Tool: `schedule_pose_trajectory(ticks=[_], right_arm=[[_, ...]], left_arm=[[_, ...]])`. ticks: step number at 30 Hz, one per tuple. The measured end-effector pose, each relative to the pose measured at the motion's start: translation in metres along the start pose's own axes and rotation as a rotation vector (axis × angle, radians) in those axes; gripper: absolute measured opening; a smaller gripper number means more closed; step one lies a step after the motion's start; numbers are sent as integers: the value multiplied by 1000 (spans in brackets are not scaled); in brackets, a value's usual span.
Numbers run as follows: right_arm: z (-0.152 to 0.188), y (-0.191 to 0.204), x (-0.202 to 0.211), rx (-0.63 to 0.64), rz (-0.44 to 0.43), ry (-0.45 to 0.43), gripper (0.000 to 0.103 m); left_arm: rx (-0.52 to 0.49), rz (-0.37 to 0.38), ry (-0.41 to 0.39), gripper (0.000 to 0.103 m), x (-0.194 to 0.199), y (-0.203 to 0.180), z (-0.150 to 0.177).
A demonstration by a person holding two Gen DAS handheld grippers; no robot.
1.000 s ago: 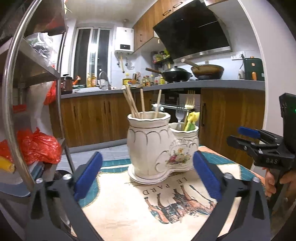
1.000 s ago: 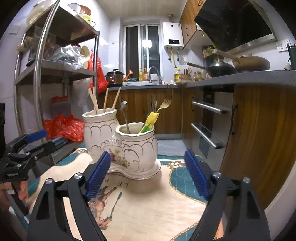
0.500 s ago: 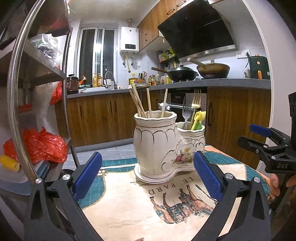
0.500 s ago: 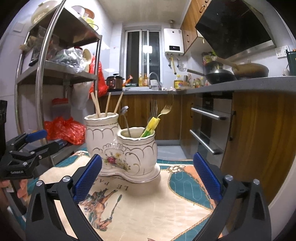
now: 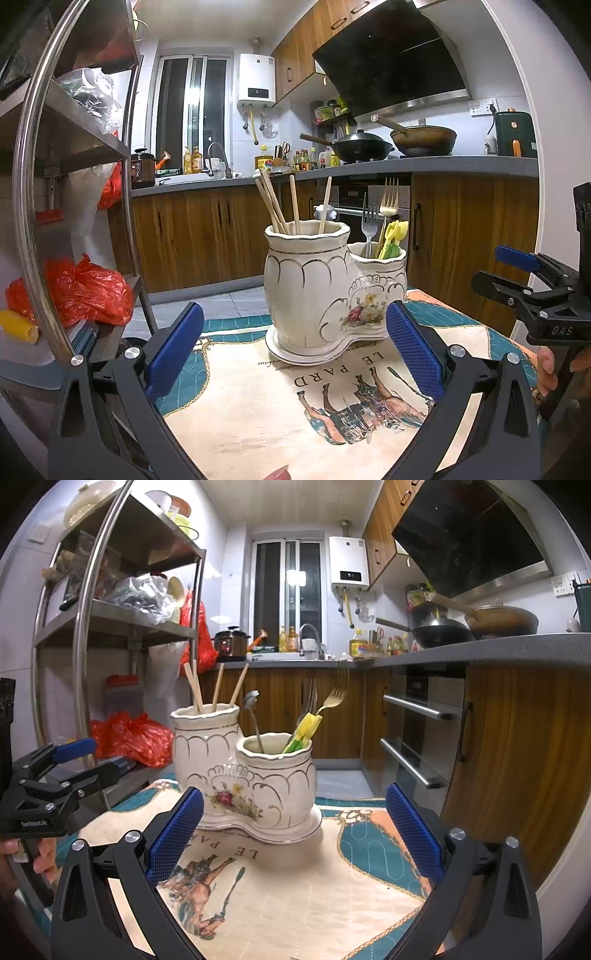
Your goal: Organize utensils
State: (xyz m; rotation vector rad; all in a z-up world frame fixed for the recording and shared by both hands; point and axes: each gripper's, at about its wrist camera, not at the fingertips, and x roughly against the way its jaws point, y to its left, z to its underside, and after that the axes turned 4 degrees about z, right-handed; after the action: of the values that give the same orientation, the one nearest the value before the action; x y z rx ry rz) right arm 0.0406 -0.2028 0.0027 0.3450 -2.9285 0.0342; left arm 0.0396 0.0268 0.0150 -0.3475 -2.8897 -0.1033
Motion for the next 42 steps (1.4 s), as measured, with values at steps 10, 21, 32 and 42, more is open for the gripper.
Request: schedule_pose_trajectory(ticks=[10, 21, 32, 42], right_arm=[[0, 0, 0, 0, 0, -1, 98], [3, -1, 1, -3, 4, 7, 98], [4, -3, 0, -4, 3, 6, 98], [5, -3, 0, -4, 3, 6, 98]], left_arm=[[-2, -3, -7, 97, 2, -1, 0], [1, -5, -3, 97, 1, 0, 0], [-2, -6, -7, 97, 1, 0, 0], [-2, -7, -8, 97, 1, -1, 0]])
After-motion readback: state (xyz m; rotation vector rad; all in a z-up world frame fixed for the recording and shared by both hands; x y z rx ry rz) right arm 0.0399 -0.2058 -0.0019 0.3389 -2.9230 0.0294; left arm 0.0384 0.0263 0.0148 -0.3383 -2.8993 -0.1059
